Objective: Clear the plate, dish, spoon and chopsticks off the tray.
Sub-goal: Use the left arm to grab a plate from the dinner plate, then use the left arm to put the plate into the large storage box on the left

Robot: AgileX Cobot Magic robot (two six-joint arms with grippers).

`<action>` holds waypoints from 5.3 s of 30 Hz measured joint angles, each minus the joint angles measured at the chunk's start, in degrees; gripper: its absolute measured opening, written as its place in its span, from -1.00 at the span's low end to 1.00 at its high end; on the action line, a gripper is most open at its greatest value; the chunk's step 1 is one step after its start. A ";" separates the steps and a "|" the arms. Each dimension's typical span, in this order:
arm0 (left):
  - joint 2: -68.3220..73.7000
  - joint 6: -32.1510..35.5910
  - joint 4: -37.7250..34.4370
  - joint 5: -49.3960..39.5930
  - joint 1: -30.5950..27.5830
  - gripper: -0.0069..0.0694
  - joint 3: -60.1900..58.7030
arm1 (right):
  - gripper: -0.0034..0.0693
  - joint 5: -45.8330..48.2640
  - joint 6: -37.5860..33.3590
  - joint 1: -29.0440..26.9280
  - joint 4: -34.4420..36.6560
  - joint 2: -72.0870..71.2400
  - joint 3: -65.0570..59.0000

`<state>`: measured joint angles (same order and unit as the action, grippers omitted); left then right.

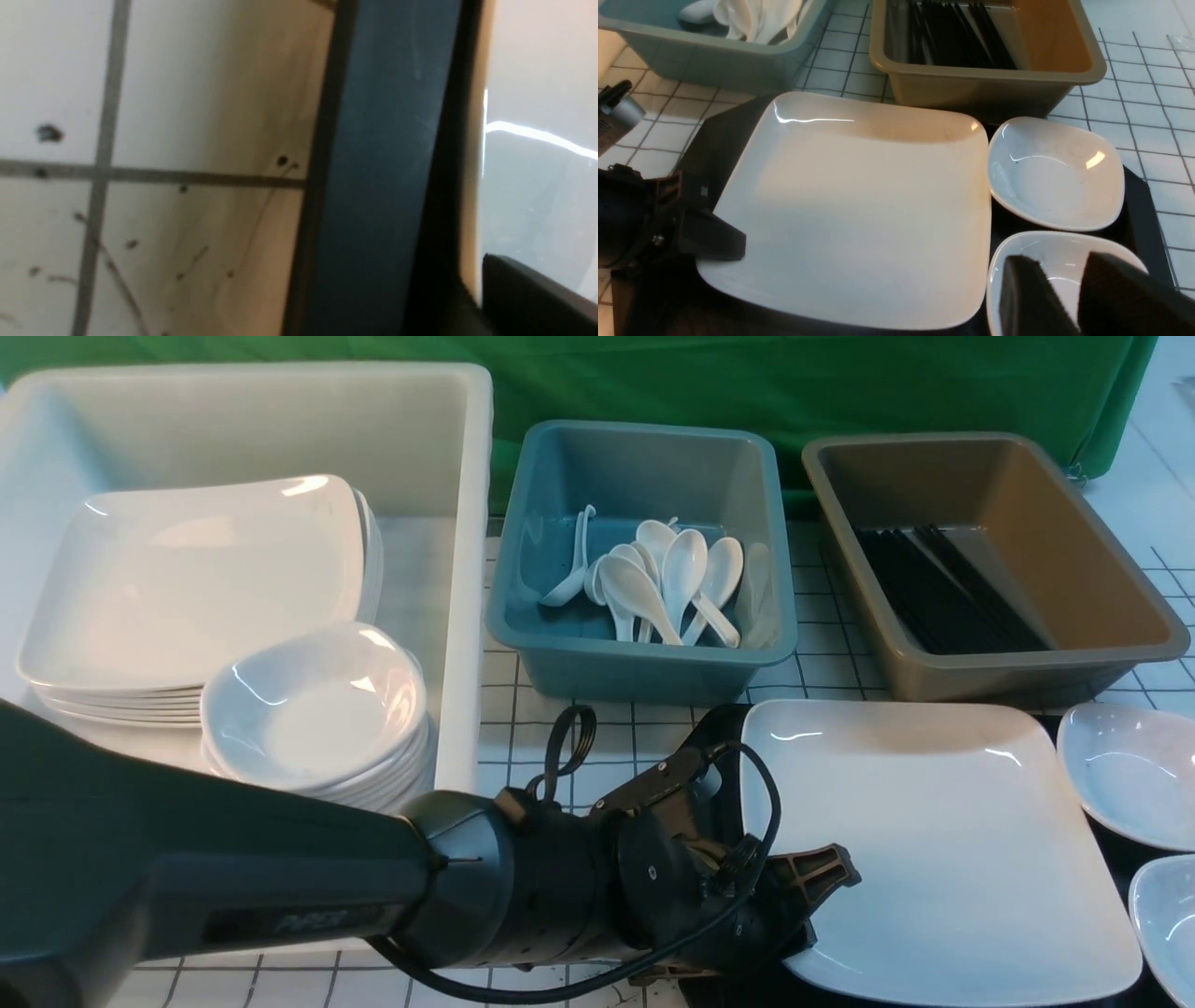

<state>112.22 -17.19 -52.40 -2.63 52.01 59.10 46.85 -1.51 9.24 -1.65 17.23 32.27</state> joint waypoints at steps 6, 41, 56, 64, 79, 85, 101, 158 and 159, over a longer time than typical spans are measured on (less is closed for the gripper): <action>-0.19 -0.92 2.60 0.46 0.00 -0.64 0.00 | -0.36 0.00 0.00 0.00 0.00 0.00 0.00; -13.87 -5.09 23.33 -7.81 -2.41 -0.78 -0.80 | -0.36 -0.05 -0.10 0.00 0.00 0.00 0.00; -16.92 -5.49 25.92 -7.15 -6.50 -0.78 -1.11 | -0.36 -0.26 -0.10 0.00 0.00 0.00 0.00; -19.88 -5.15 26.84 -7.86 -6.86 -0.77 -1.15 | -0.36 -0.51 -0.10 0.00 0.00 0.00 0.00; -27.20 -4.90 26.91 -7.92 -6.86 -0.77 -1.17 | -0.34 -0.69 -0.10 0.00 0.00 0.00 0.00; -30.15 -5.36 26.91 -6.01 -6.86 -0.77 -1.17 | -0.32 -0.69 -0.10 0.00 0.00 0.00 0.00; -44.65 -7.20 26.96 -6.96 -23.52 -0.77 -1.17 | -0.30 -0.69 -0.10 0.00 0.00 0.00 0.00; -22.43 0.75 28.62 -10.02 -70.93 -0.79 -1.22 | -0.25 0.37 0.01 0.00 0.00 0.00 0.00; -21.65 0.75 28.83 -9.98 -70.93 -0.79 -1.22 | -0.25 0.37 0.01 0.00 0.00 0.00 0.00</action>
<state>90.56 -16.44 -23.58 -12.61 -18.92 57.88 47.22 -1.50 9.24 -1.65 17.23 32.27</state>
